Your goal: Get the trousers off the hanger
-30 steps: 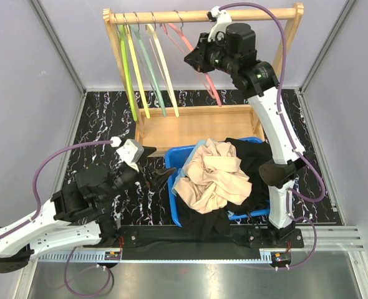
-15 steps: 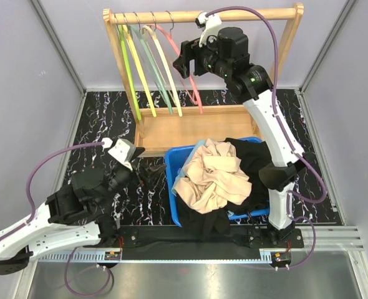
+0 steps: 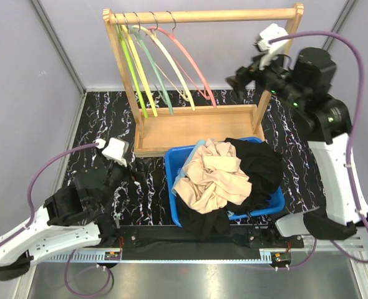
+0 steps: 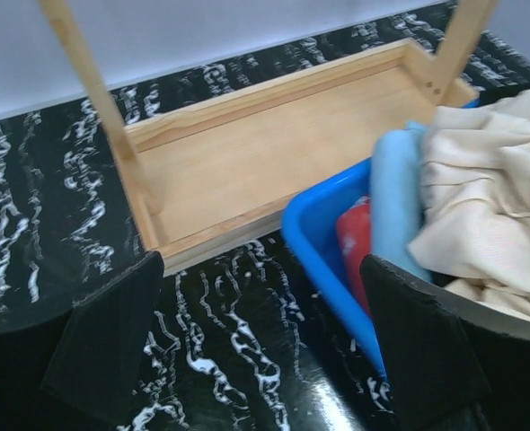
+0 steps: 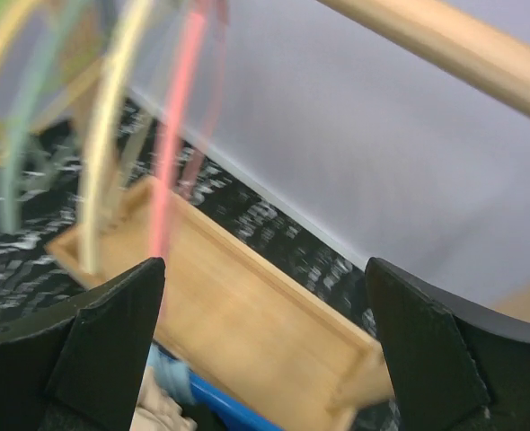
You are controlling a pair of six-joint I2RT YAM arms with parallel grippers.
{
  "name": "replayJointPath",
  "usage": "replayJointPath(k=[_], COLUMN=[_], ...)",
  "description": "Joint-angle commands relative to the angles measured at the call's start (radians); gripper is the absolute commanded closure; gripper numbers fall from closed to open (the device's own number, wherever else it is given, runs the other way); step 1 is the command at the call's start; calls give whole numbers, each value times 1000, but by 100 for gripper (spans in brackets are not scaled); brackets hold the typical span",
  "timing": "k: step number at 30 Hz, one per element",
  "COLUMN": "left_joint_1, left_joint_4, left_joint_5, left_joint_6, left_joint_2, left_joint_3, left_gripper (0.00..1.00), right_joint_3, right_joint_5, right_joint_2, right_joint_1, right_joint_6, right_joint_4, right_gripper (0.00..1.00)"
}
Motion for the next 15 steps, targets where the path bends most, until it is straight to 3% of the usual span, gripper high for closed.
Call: replayJointPath(k=[1,5,11,15], left_joint_1=[130,394,736,1018], left_joint_4=[-5,23,86,127], left_joint_5=[9,218,358,417], left_joint_6=[23,1,-43,-187], left_joint_2=[40,85,122,194], left_joint_3=[-3,-21,-20,-9], left_gripper=[1,1,1,1], right_joint_3=[-131,-411,-670,-798], right_joint_5=[-51,-50,45,68], right_joint_2=[-72,-233,-422,-486], right_joint_1=[-165,-327,-584,-698], right_joint_6=[7,73,214,297], right_joint_4=[21,118,184,176], right_gripper=[1,0,0,0])
